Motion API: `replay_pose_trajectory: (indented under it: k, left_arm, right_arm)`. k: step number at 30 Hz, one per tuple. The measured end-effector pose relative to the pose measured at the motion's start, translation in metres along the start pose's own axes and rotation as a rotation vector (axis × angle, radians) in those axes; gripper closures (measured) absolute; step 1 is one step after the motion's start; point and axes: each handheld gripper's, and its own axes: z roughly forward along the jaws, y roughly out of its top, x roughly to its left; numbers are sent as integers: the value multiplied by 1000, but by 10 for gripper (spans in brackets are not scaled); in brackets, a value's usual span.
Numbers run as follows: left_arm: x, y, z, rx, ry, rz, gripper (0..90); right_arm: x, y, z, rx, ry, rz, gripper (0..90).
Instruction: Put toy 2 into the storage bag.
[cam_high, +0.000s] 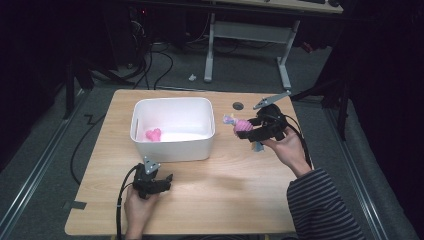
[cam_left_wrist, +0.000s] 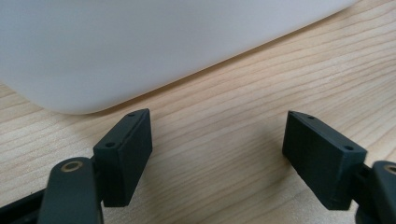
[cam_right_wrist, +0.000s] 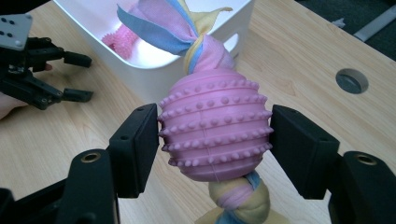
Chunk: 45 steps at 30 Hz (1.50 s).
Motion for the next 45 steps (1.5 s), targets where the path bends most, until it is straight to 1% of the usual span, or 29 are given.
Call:
replay_pose_trajectory:
  k: [12,21,30,45]
  left_arm:
    - [0,0,0,0,0,0,245]
    - [0,0,0,0,0,0,245]
    - [0,0,0,0,0,1,244]
    - [0,0,0,1,0,1,244]
  right_arm:
    - [7,28,5,-12,25,-29,345]
    - [11,42,9,-11,40,-48,346]
    - [13,55,13,-18,55,-48,345]
    - [20,82,33,7,71,-76,345]
